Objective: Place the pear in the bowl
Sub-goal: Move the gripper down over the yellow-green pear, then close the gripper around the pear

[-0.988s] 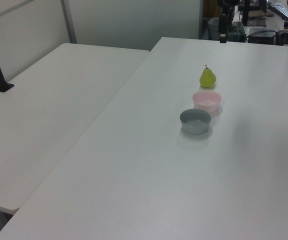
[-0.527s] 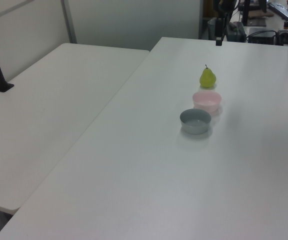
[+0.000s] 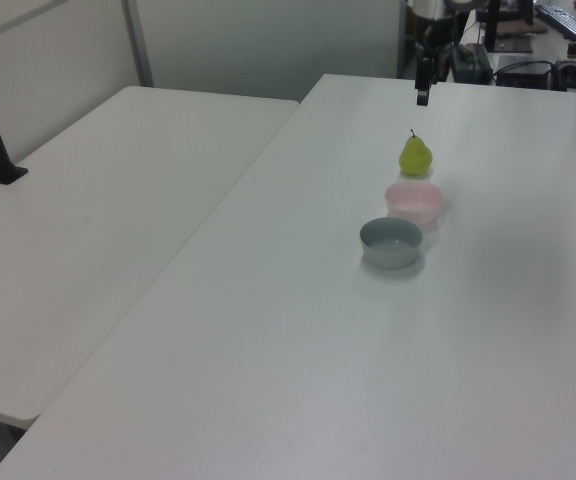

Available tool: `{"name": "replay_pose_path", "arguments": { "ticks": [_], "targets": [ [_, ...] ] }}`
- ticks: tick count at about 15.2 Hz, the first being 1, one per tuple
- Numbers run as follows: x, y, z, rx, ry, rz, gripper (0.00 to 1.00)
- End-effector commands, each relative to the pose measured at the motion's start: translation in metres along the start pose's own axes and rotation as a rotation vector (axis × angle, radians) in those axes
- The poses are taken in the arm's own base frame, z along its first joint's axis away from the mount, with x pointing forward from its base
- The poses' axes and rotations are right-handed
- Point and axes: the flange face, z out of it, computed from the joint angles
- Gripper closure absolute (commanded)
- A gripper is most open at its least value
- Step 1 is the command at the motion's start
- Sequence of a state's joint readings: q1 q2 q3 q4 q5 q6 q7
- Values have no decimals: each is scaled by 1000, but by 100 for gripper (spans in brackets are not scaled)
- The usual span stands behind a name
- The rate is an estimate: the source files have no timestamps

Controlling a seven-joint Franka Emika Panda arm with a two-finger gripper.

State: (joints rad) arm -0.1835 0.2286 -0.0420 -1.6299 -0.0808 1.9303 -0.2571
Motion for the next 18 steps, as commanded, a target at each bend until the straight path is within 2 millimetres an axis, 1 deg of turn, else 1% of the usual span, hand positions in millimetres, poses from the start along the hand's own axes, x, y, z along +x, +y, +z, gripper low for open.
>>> {"name": "replay_pose_path", "arguments": {
  "ticks": [1, 4, 6, 9, 10, 11, 13, 16, 18],
  "targets": [
    [12, 20, 49, -16, 4, -3, 0],
    [13, 35, 81, -52, -24, -9, 0],
    [12, 41, 103, -53, -56, -8, 0],
    [14, 46, 128, -54, -48, -1, 0],
    [14, 45, 135, -52, -55, -3, 0],
    [14, 44, 136, -51, -54, -6, 0],
    [14, 43, 146, -45, -67, -7, 0],
    [18, 39, 154, -47, -52, -6, 0],
    [20, 36, 163, -43, -60, -11, 0]
  ]
}}
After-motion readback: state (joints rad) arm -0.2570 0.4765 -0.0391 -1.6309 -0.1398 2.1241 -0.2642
